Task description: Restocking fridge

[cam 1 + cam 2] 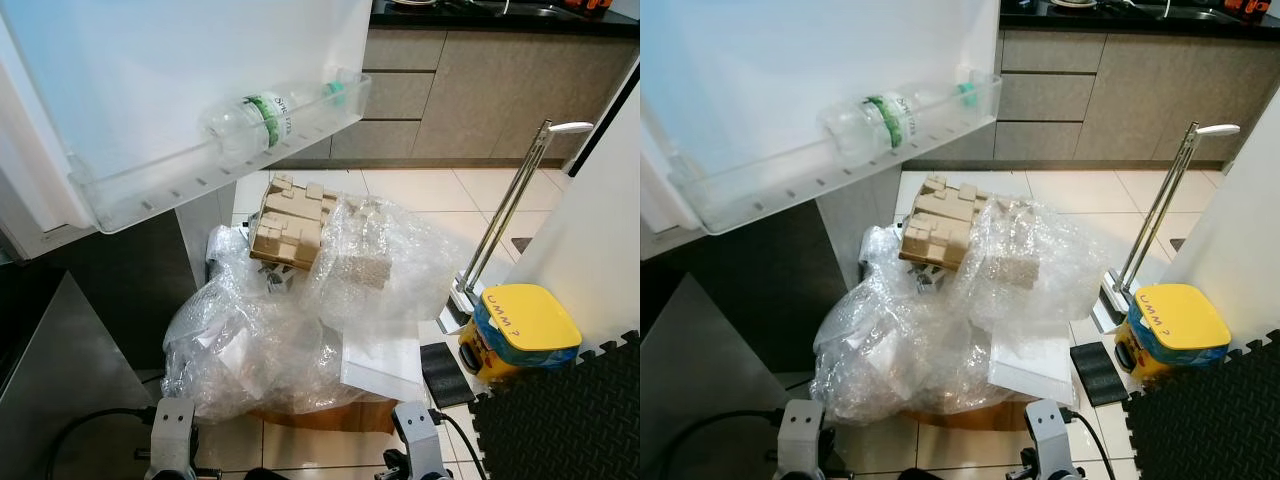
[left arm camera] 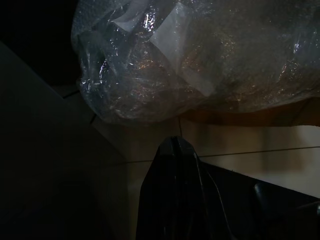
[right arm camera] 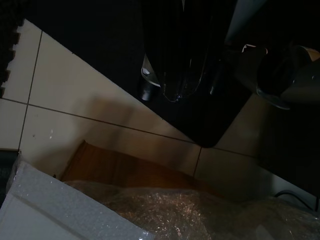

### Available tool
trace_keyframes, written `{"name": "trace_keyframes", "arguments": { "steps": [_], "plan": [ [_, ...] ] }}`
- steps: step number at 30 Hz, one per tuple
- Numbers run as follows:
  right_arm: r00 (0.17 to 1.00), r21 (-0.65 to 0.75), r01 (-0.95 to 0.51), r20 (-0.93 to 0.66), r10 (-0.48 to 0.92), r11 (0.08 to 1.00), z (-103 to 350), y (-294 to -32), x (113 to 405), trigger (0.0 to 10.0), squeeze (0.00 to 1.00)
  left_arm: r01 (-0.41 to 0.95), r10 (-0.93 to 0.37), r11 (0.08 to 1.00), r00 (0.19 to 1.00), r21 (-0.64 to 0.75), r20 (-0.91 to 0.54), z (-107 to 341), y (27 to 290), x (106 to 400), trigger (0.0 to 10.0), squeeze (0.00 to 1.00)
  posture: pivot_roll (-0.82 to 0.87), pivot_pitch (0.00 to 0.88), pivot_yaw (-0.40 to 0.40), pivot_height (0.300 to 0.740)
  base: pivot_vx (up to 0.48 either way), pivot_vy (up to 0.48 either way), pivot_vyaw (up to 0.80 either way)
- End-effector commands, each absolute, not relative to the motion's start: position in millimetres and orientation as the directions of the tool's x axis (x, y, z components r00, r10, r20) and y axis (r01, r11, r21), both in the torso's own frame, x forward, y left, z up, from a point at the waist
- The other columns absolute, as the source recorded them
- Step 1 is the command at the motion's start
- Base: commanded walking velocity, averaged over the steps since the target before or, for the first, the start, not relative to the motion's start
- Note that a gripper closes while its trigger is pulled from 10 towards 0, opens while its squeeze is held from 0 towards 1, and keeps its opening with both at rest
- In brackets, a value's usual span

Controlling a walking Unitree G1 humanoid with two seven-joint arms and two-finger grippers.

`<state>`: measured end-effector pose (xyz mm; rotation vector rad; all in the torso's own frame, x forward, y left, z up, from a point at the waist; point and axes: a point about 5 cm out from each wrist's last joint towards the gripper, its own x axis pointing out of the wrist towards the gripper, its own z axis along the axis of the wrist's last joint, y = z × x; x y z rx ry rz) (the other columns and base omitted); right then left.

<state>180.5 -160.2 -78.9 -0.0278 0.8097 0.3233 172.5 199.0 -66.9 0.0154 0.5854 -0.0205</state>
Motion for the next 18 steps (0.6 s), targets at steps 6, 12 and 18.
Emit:
{"name": "trace_keyframes", "arguments": {
  "steps": [6, 12, 18],
  "plan": [
    [0.630, 0.084, -0.294, -0.732, 0.259, 0.952, -82.5, -163.3, 173.6, 10.0, 0.00, 0.033, -0.031, 0.999, 0.811, -0.008, -0.584, -72.4, 199.7, 162.8, 10.0, 0.00, -0.08, 0.028, -0.007, 0.740, -0.201, 0.000, 0.00],
    [0.619, 0.078, -0.293, -0.744, 0.251, 0.953, -84.4, -165.6, 170.0, 10.0, 0.00, 0.035, -0.037, 0.999, 0.811, -0.014, -0.584, -73.2, 199.5, 160.1, 10.0, 0.00, -0.08, 0.022, -0.009, 0.740, -0.317, 0.000, 0.00],
    [0.614, 0.074, -0.295, -0.749, 0.249, 0.953, -84.6, -166.8, 170.2, 10.0, 0.00, 0.040, -0.044, 0.999, 0.816, -0.019, -0.576, -72.7, 197.0, 161.0, 10.0, 0.00, -0.08, 0.020, -0.009, 0.740, -0.318, 0.000, 0.00]
  ]
}}
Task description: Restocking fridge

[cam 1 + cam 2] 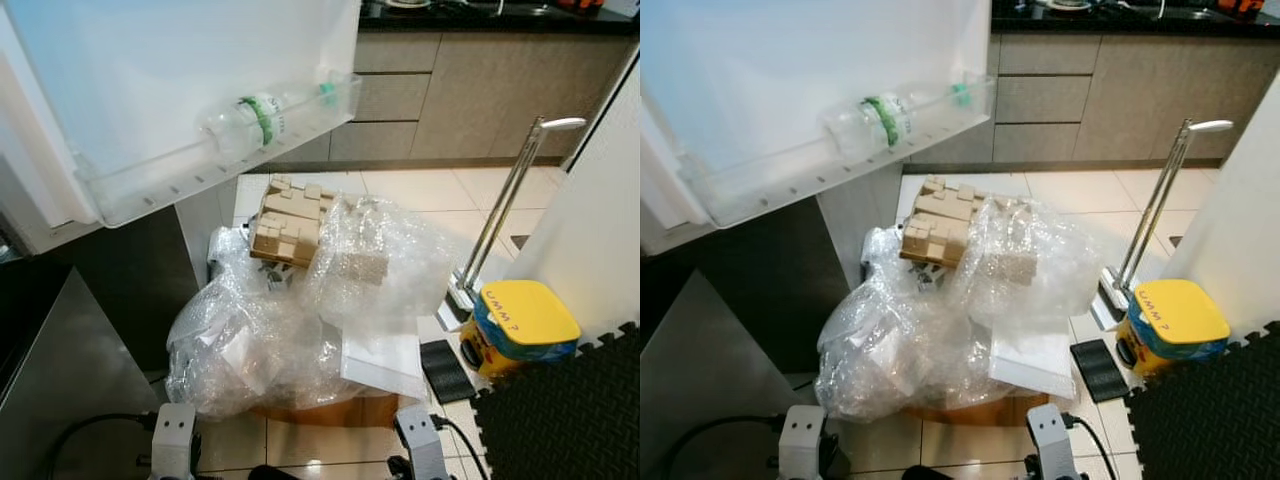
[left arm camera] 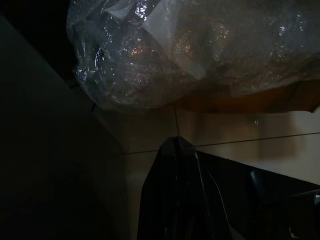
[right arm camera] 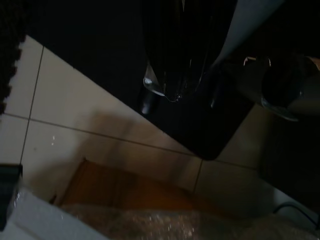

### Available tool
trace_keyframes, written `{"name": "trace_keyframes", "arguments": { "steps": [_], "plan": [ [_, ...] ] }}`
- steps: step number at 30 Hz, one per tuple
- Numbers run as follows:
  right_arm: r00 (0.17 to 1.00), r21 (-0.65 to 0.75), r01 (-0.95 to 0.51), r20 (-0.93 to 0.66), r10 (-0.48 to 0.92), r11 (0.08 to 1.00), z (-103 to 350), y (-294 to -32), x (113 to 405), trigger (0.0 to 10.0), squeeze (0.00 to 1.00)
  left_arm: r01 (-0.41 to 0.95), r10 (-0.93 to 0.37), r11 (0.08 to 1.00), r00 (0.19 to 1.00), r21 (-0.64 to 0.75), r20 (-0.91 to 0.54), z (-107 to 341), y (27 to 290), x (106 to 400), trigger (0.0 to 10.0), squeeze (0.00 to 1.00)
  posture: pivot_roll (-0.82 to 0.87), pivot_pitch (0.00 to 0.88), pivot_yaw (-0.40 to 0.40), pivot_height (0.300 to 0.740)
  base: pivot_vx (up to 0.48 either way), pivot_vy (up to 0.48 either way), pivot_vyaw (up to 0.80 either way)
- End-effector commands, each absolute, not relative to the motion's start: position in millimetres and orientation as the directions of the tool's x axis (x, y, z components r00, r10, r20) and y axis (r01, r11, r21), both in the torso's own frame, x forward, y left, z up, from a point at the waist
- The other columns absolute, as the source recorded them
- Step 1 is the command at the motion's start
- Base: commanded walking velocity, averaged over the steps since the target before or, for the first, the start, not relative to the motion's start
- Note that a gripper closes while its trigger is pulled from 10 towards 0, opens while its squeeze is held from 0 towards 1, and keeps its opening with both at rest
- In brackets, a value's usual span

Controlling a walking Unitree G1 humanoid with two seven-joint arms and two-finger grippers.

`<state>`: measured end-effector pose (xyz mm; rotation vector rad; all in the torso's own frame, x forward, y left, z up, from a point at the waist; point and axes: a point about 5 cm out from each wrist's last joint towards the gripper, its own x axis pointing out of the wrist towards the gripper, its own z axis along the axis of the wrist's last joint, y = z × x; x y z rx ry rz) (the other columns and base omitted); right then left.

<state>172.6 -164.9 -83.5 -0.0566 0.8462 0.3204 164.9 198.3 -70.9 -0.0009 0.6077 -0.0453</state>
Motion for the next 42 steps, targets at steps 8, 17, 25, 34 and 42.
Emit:
{"name": "trace_keyframes", "arguments": {
  "steps": [8, 17, 25, 34, 42],
  "plan": [
    [0.614, 0.071, -0.295, -0.750, 0.246, 0.953, -84.5, -167.6, 170.5, 10.0, 0.00, 0.042, -0.049, 0.999, 0.821, -0.025, -0.569, -71.3, 195.5, 164.7, 10.0, 0.00, -0.08, 0.021, -0.010, 0.740, -0.313, 0.000, 0.00],
    [0.612, 0.065, -0.294, -0.754, 0.240, 0.954, -84.9, -169.4, 169.7, 10.0, 0.00, 0.048, -0.053, 0.999, 0.824, -0.024, -0.564, -70.2, 193.6, 168.2, 10.0, 0.00, -0.09, 0.023, -0.004, 0.740, -0.230, 0.000, 0.00],
    [0.622, 0.056, -0.341, -0.734, 0.270, 0.938, -81.2, -165.9, 176.2, 10.0, 0.00, 0.031, -0.035, 0.999, 0.827, -0.016, -0.561, -68.9, 193.9, 172.6, 10.0, 0.00, -0.09, 0.031, -0.006, 0.740, 0.000, 0.000, 0.08],
    [0.627, 0.054, -0.345, -0.729, 0.273, 0.937, -80.3, -166.2, 177.7, 10.0, 0.00, 0.040, -0.044, 0.999, 0.830, -0.020, -0.556, -67.7, 191.0, 176.2, 10.0, 0.00, -0.09, 0.034, -0.009, 0.740, 0.000, 0.000, 0.80],
    [0.628, 0.051, -0.345, -0.729, 0.271, 0.937, -80.2, -167.7, 177.3, 10.0, 0.00, 0.045, -0.049, 0.999, 0.832, -0.021, -0.553, -67.7, 186.6, 177.3, 10.0, 0.00, -0.09, 0.036, -0.008, 0.740, 0.000, 0.000, 0.80]
  ]
}}
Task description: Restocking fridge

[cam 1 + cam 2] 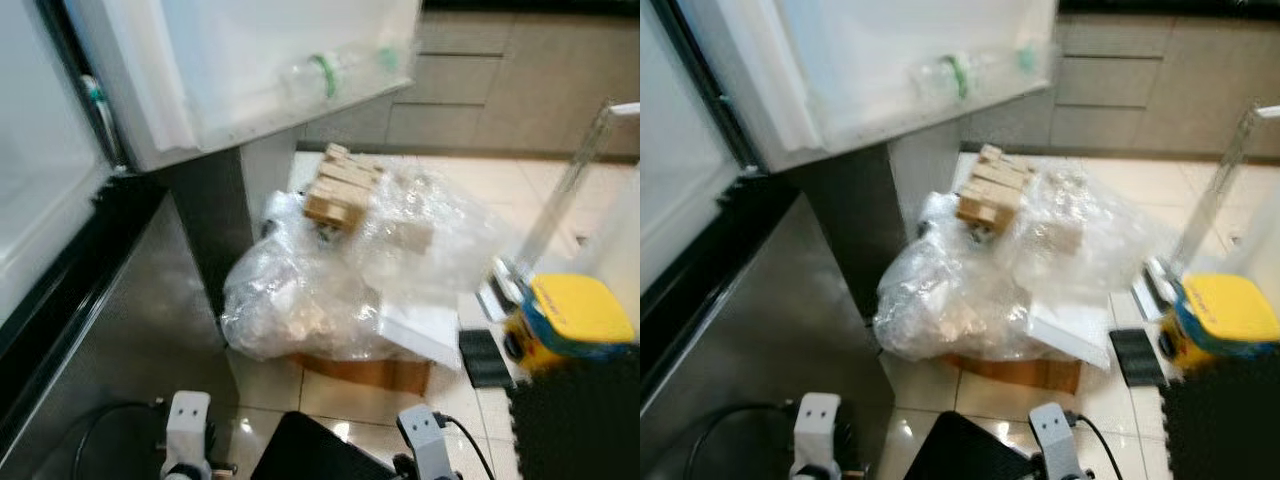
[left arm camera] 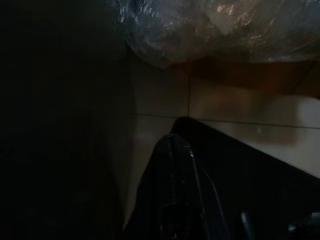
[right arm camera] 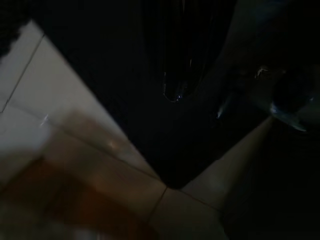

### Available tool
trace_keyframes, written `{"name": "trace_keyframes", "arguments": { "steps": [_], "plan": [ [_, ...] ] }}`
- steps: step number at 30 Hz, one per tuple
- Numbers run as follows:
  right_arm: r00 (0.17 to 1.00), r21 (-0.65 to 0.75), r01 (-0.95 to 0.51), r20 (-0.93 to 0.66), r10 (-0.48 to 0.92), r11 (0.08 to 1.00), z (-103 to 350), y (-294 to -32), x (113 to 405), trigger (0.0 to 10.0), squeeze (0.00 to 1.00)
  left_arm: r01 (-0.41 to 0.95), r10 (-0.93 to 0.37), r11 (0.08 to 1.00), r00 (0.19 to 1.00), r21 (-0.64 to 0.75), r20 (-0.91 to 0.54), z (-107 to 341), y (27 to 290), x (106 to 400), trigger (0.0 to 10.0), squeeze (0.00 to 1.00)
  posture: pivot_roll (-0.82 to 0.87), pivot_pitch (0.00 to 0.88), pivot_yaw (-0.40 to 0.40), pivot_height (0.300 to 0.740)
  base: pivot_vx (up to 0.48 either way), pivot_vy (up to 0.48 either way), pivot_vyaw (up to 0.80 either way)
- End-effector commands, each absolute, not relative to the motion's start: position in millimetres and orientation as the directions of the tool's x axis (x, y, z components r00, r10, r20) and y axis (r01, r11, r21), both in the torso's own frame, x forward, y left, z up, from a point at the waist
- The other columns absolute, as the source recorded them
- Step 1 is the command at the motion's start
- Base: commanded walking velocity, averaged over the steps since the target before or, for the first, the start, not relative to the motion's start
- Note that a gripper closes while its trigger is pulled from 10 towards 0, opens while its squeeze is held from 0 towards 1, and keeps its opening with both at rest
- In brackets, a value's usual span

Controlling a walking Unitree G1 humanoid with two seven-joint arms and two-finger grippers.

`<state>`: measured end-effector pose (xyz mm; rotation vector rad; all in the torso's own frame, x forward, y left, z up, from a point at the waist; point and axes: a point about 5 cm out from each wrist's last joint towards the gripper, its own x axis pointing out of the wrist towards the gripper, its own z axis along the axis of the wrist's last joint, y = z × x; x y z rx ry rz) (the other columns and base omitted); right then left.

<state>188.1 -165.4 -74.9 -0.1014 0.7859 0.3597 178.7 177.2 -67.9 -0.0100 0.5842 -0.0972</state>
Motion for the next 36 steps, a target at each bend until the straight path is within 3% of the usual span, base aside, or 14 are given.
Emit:
{"name": "trace_keyframes", "arguments": {
  "steps": [1, 7, 14, 36],
  "plan": [
    [0.628, 0.050, -0.345, -0.729, 0.270, 0.937, -80.3, -168.0, 177.0, 10.0, 0.00, 0.049, -0.052, 0.999, 0.832, -0.020, -0.553, -67.8, 185.6, 177.3, 10.0, 0.00, -0.09, 0.036, -0.007, 0.740, 0.000, 0.000, 0.80],
    [0.629, 0.047, -0.347, -0.729, 0.270, 0.937, -80.3, -167.9, 176.8, 10.0, 0.00, 0.056, -0.058, 0.998, 0.834, -0.020, -0.549, -67.5, 183.9, 177.6, 10.0, 0.00, -0.09, 0.037, -0.008, 0.740, 0.000, 0.000, 0.77],
    [0.644, 0.052, -0.315, -0.722, 0.253, 0.948, -79.6, -170.0, 178.1, 10.0, 0.00, 0.074, -0.070, 0.997, 0.835, -0.015, -0.546, -67.3, 181.0, 178.0, 10.0, 0.00, -0.09, 0.040, -0.010, 0.740, 0.000, 0.000, 0.00],
    [0.635, 0.027, -0.360, -0.725, 0.266, 0.933, -78.7, -170.4, 179.5, 10.0, 0.00, 0.041, -0.044, 0.999, 0.830, -0.017, -0.556, -68.2, 176.9, 180.6, 10.0, 0.00, -0.09, 0.041, -0.013, 0.740, 0.000, -0.318, 0.00]
  ]
}}
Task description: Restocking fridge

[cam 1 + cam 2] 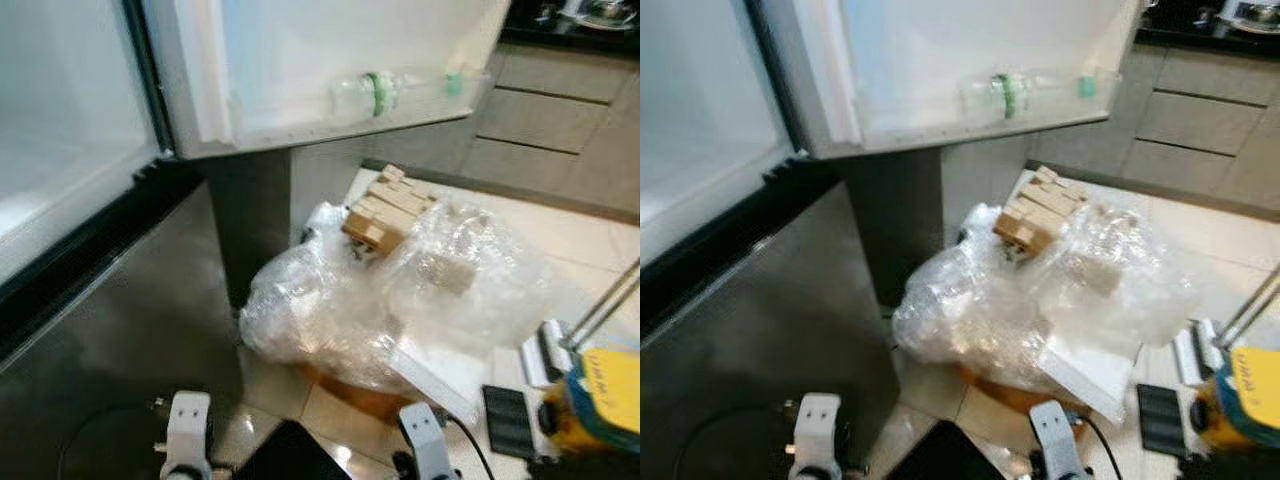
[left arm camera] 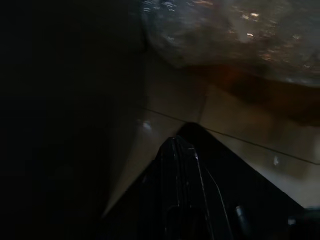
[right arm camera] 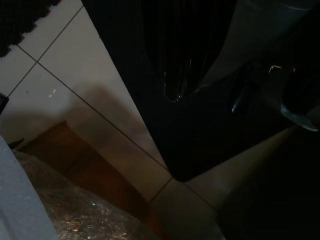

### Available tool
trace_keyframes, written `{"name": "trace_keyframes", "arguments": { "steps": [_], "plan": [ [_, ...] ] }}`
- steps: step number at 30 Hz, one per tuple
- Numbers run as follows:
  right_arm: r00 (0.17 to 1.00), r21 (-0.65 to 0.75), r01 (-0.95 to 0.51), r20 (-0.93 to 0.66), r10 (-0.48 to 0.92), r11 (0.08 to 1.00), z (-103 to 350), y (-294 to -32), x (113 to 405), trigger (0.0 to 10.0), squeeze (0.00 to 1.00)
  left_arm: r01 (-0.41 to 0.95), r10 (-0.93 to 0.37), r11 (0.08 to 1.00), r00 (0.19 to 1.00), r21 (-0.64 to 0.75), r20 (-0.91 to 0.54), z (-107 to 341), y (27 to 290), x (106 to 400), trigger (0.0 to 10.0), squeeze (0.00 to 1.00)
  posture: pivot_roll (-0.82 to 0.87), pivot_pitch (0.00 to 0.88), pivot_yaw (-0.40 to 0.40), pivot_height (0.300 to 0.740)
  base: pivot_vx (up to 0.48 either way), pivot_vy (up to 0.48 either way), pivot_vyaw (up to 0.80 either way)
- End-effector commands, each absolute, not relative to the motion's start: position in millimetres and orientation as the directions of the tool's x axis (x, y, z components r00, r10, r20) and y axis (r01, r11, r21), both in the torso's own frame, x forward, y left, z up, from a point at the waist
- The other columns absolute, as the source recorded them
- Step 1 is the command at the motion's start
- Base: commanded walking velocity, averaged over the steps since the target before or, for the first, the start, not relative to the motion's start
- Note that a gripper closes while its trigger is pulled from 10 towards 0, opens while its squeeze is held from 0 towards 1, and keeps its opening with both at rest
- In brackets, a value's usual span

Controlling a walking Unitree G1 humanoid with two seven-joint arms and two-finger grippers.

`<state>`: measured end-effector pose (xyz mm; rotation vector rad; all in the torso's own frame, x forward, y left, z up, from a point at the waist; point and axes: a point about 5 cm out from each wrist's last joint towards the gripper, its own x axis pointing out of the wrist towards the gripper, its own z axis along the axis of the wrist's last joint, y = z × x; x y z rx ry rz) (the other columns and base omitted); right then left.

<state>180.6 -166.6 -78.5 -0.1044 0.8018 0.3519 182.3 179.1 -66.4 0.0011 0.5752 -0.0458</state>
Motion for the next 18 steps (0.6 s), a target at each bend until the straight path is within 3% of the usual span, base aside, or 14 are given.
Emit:
{"name": "trace_keyframes", "arguments": {
  "steps": [1, 5, 18],
  "plan": [
    [0.634, 0.027, -0.363, -0.725, 0.268, 0.932, -78.7, -170.1, 179.5, 10.0, 0.00, 0.040, -0.043, 0.999, 0.829, -0.018, -0.558, -68.3, 176.3, 181.2, 10.0, 0.00, -0.09, 0.041, -0.014, 0.740, 0.000, -0.345, 0.00],
    [0.634, 0.026, -0.366, -0.724, 0.271, 0.930, -78.6, -168.7, 180.0, 10.0, 0.00, 0.029, -0.037, 0.999, 0.826, -0.022, -0.563, -68.8, 173.7, 182.1, 10.0, 0.00, -0.09, 0.041, -0.014, 0.740, 0.000, -0.166, 0.49],
    [0.641, 0.036, -0.349, -0.720, 0.266, 0.936, -78.4, -166.2, 181.1, 10.0, 0.00, -0.005, -0.005, 1.000, 0.819, -0.016, -0.574, -70.5, 192.6, 173.6, 10.0, 0.00, -0.10, 0.040, -0.009, 0.740, 0.000, 0.000, 0.00]
  ]
}}
